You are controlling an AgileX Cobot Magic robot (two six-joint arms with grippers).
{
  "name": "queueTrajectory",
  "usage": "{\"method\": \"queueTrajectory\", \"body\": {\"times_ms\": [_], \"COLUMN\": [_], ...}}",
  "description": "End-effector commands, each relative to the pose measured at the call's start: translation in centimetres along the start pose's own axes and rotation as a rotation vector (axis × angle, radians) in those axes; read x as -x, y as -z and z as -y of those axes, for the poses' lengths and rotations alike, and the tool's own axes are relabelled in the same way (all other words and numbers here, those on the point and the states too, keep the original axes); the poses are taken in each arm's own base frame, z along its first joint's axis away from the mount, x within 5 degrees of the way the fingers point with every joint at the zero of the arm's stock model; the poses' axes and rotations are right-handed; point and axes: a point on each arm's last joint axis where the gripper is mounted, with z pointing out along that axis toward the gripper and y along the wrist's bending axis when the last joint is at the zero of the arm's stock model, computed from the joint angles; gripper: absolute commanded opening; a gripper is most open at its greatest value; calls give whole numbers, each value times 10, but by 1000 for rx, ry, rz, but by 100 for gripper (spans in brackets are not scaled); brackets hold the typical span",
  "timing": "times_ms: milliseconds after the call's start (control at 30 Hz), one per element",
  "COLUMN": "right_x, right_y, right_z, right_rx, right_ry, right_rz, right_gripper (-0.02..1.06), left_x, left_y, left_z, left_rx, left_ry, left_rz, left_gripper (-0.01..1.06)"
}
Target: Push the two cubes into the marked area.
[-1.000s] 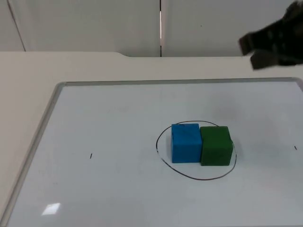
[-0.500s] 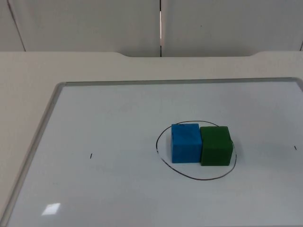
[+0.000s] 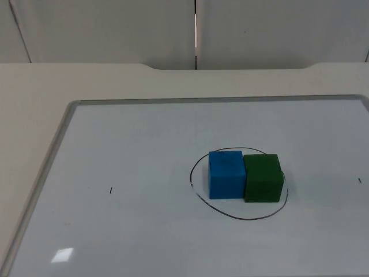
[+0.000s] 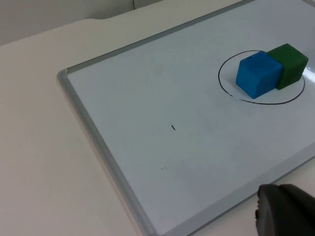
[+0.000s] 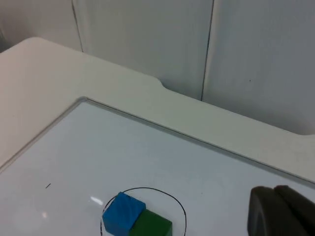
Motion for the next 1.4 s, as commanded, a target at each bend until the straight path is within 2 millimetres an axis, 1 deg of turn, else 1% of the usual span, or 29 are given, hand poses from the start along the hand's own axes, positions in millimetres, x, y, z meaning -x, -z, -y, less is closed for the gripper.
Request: {"method": "queueTrajectory", "body": {"times_ms": [0, 67, 100, 233, 267, 400, 433, 500, 567, 600, 733, 767, 800, 967, 1200, 1367], "right_x": [-6, -21, -21, -48, -48, -69, -69, -77, -85, -85, -103, -103, -109, -116, -128, -130], "right_y": [11, 25, 25, 45, 45, 67, 67, 82, 91, 91, 107, 107, 113, 114, 100, 99], "right_z": [-1, -2, -2, -3, -3, -4, -4, -5, -6, -6, -7, -7, -7, -7, -8, -3], "right_rx": [6, 7, 7, 10, 10, 11, 11, 22, 27, 27, 31, 31, 30, 31, 30, -18], "right_ry": [5, 2, 2, -3, -3, -4, -4, -13, -15, -15, -12, -12, -8, -4, -2, -42], "right_rz": [32, 53, 53, 58, 58, 46, 46, 63, 55, 55, 20, 20, 13, -35, -93, -110], "right_gripper": [0, 0, 0, 0, 0, 0, 0, 0, 0, 0, 0, 0, 0, 0, 0, 0], "left_x": [0, 0, 0, 0, 0, 0, 0, 0, 0, 0, 0, 0, 0, 0, 0, 0], "left_y": [-1, -1, -1, -1, -1, -1, -1, -1, -1, -1, -1, -1, -1, -1, -1, -1], "left_z": [-1, -1, -1, -1, -1, -1, -1, -1, -1, -1, -1, -1, -1, -1, -1, -1], "left_rx": [10, 10, 10, 10, 10, 10, 10, 10, 10, 10, 10, 10, 10, 10, 13, 13], "left_ry": [-1, -1, -1, -1, -1, -1, -1, -1, -1, -1, -1, -1, -1, -1, -3, -3], "left_rz": [8, 8, 8, 8, 8, 8, 8, 8, 8, 8, 8, 8, 8, 8, 8, 8], "left_gripper": [0, 0, 0, 0, 0, 0, 0, 0, 0, 0, 0, 0, 0, 0, 0, 0]}}
